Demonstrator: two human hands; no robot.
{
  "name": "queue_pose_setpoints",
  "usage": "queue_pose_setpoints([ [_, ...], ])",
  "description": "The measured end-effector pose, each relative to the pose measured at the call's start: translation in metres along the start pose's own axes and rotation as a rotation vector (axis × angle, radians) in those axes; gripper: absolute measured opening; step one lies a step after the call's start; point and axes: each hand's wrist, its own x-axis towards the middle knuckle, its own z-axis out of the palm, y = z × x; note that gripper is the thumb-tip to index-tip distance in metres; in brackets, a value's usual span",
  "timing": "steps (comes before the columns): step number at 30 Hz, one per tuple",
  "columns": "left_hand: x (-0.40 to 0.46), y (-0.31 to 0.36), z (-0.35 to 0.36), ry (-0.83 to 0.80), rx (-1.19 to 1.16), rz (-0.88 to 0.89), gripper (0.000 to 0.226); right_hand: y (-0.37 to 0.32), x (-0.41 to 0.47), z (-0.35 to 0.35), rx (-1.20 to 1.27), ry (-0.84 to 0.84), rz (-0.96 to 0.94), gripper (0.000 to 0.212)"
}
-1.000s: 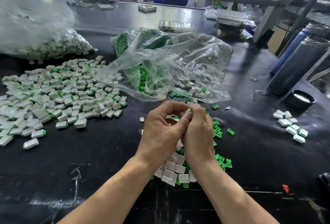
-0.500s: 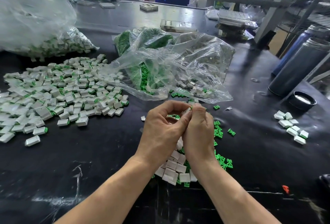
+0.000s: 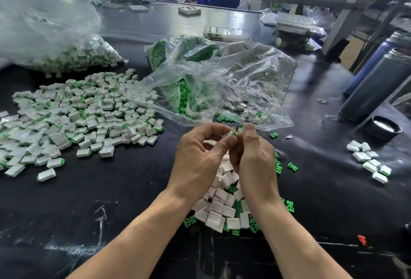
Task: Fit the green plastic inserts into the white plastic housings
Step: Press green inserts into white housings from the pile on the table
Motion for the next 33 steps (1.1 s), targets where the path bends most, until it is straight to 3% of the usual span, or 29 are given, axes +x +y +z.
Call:
queue_pose_setpoints([
  [8,0.002,-0.001,-0.012,0.022,0.089,0.036,0.010,-0.001,0.006,-0.015,-0.251,-0.022,-0.233,0.004],
  [23,0.008,-0.002,-0.026,-0.024,0.225,0.090,0.016,0.004,0.014,-0.021,-0.353,-0.129,-0.361,0.010],
  [27,0.009,0.000,-0.029,0.011,0.172,0.086,0.018,0.003,0.019,-0.028,-0.290,-0.061,-0.279,0.016],
  [33,0.008,0.000,-0.027,-0.041,0.100,0.055,0.018,0.004,0.013,-0.022,-0.155,-0.204,-0.167,0.016],
])
